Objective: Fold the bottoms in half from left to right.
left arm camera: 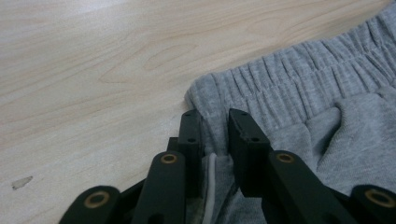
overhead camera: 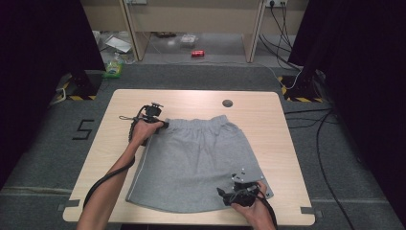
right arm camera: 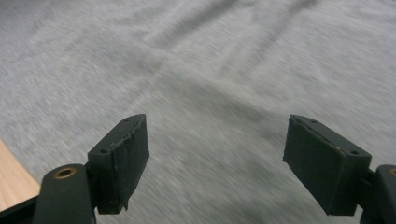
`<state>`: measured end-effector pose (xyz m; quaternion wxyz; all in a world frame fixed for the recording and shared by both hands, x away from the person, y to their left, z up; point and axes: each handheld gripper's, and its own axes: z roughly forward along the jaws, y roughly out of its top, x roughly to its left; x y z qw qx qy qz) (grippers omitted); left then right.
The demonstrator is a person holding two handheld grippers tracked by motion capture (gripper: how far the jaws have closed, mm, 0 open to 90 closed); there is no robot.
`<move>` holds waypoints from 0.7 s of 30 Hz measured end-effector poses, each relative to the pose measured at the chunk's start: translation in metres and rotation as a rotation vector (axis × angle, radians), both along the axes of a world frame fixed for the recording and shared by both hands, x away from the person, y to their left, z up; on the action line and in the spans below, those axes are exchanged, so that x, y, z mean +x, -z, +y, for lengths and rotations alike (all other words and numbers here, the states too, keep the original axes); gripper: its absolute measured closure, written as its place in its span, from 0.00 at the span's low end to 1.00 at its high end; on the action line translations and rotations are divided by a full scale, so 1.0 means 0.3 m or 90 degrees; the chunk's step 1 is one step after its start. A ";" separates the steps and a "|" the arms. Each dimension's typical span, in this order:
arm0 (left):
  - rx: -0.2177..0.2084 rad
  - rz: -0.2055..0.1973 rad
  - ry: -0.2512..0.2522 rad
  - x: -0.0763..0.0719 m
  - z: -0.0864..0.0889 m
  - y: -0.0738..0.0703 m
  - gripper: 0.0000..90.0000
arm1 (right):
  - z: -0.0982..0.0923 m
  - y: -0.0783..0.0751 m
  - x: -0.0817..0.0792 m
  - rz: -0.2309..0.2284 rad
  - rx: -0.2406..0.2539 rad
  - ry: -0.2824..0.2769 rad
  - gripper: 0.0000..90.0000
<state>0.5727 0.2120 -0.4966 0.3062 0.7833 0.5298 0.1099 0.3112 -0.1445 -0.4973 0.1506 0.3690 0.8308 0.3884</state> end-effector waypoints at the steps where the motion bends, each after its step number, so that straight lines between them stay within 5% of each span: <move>1: 0.003 -0.005 -0.002 0.000 -0.002 0.001 0.85 | 0.012 -0.001 -0.001 0.000 0.001 -0.003 0.25; 14: 0.066 -0.023 -0.001 -0.001 0.012 -0.009 0.88 | 0.201 -0.016 -0.013 -0.009 0.034 -0.072 0.25; 21: 0.056 -0.018 -0.002 0.006 0.029 -0.007 0.87 | 0.334 -0.021 -0.007 -0.007 0.042 -0.116 0.25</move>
